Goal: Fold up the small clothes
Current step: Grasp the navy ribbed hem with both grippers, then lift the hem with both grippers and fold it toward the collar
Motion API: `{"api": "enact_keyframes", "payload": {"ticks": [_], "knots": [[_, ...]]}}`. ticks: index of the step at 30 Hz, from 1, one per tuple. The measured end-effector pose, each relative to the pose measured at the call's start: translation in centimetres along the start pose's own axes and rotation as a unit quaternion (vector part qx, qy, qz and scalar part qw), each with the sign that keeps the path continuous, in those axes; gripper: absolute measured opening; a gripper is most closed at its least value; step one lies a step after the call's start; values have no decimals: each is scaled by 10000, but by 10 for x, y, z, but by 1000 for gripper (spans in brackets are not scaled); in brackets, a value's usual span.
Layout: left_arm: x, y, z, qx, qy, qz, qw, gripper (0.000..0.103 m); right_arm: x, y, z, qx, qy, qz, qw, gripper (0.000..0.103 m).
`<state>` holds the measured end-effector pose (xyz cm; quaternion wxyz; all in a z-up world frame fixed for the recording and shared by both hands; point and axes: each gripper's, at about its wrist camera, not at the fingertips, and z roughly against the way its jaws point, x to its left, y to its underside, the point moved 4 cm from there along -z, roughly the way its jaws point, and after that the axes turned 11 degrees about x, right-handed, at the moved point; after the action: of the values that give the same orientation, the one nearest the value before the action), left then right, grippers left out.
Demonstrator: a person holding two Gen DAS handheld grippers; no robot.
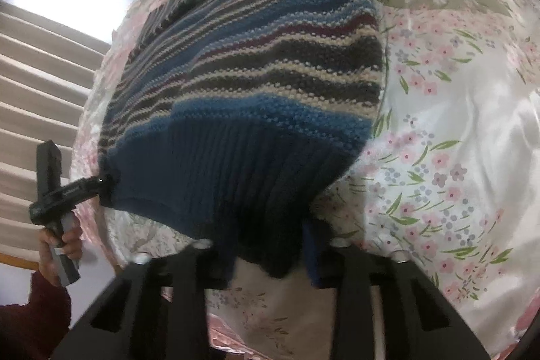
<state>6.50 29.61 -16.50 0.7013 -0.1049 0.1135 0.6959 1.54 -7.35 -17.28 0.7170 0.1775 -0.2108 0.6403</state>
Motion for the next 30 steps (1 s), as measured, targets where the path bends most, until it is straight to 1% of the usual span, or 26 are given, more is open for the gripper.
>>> {"api": "enact_keyframes", "payload": {"ticks": [1,3,4,6,8,9,10,12,14,16,19,22,26,30], "knots": [[1,-1,2,-20,45,27,10000,29,-1,0,3,-27,-125,-47,9999,19],[3,-2,5,3,346,123,9993,23,-2,0,8,-40,-260,-70,9996,16],[3,-2,7,6,424,159,9990,21,-1,-1,11,-59,-341,-60,9994,16],[2,-3,11,-12,533,171,9984,19,3,-2,17,-100,-462,-20,9989,15],[-1,-4,18,-70,691,146,9975,18,9,-5,29,-189,-697,43,9974,14],[-4,-7,24,-126,830,129,9964,18,12,-7,34,-236,-815,50,9964,14],[-6,-9,29,-180,939,107,9954,18,15,-12,42,-304,-953,68,9950,13],[-12,-16,42,-309,1117,36,9933,18,20,-20,53,-409,-1067,121,9934,12],[-17,-26,55,-444,1250,-37,9912,18,26,-32,67,-540,-1198,175,9912,11],[-21,-35,64,-567,1304,-94,9898,18,31,-47,80,-672,-1289,209,9892,10],[-21,-52,74,-745,1295,-109,9887,18,35,-68,92,-815,-1267,229,9883,10],[-20,-68,75,-842,1394,-16,9867,18,36,-85,98,-874,-1232,221,9883,10],[-16,-93,71,-892,1550,185,9837,18,33,-116,101,-898,-1150,117,9892,10],[-16,-122,62,-868,1636,382,9820,18,25,-149,92,-853,-1069,-78,9906,10]]}}
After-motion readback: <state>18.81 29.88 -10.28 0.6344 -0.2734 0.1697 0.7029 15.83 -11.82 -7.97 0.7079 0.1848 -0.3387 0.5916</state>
